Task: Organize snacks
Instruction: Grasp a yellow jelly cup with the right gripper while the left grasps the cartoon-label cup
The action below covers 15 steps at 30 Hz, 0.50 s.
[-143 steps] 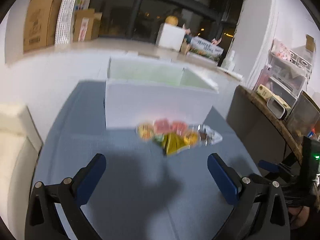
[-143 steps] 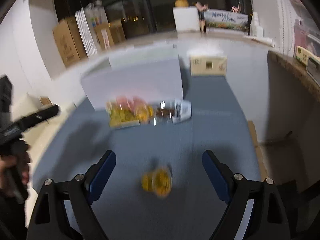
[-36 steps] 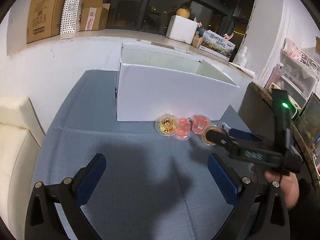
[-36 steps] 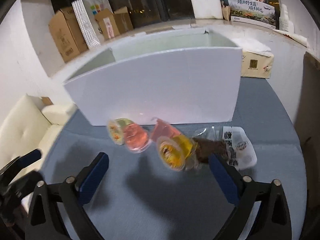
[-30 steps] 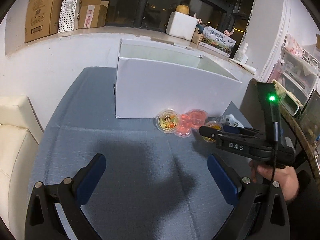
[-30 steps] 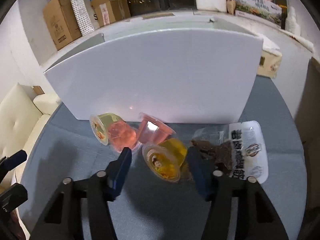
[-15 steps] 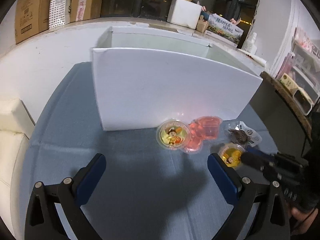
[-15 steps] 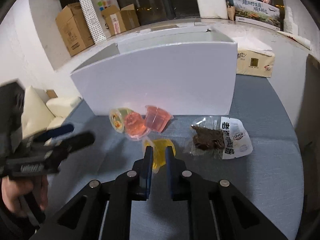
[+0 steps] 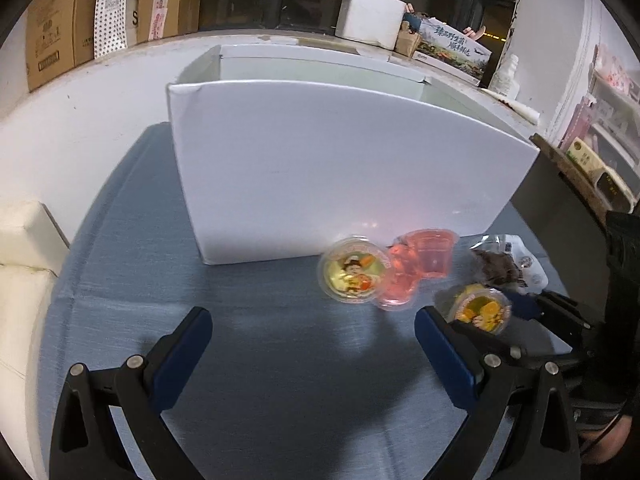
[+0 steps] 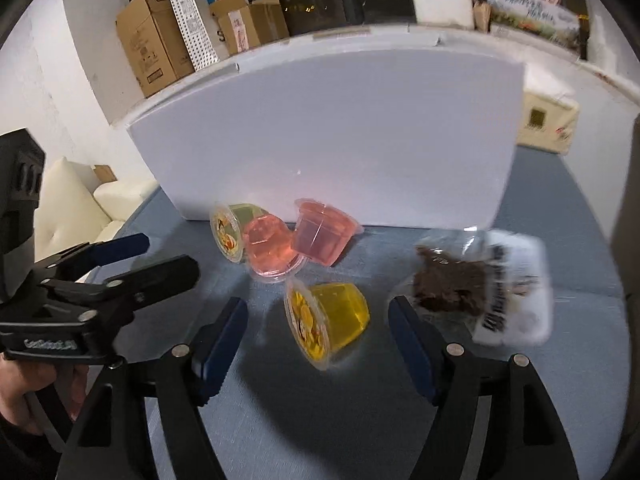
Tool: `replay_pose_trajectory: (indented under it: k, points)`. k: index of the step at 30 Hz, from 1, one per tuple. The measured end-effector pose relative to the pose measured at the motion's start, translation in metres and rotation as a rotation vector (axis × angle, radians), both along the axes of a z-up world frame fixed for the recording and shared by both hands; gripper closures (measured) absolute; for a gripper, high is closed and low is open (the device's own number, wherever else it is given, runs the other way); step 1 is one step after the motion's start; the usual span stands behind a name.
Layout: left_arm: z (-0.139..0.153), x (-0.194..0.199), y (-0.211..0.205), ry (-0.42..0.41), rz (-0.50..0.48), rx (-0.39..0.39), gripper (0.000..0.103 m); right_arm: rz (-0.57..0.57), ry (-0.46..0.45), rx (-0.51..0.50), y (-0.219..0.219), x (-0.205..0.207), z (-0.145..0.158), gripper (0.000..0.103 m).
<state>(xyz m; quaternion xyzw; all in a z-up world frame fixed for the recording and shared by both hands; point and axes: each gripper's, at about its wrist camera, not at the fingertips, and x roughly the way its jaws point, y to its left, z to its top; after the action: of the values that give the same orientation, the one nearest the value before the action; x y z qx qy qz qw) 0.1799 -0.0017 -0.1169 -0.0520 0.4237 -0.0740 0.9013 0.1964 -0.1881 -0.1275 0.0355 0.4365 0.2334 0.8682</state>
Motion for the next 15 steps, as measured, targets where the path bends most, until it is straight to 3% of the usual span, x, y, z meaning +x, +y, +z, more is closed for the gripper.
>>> replay_pose_trajectory:
  k: [1, 2, 12, 15]
  points:
    - [0.000, 0.000, 0.001, -0.001, 0.000, -0.001, 0.000, -0.012, -0.001, 0.008, -0.003, 0.001, 0.000, 0.065]
    - [-0.001, 0.000, 0.003, -0.001, 0.001, -0.006, 0.000, -0.012, 0.006, 0.022, -0.006, 0.001, -0.001, 0.069]
    - [-0.006, 0.020, -0.009, 0.017, 0.011, -0.007, 0.000, -0.039, -0.031, 0.120, -0.047, -0.050, 0.017, 0.069]
    - [-0.009, 0.031, -0.013, 0.025, 0.035, -0.041, 0.000, -0.037, -0.067, 0.131, -0.053, -0.073, 0.028, 0.069]
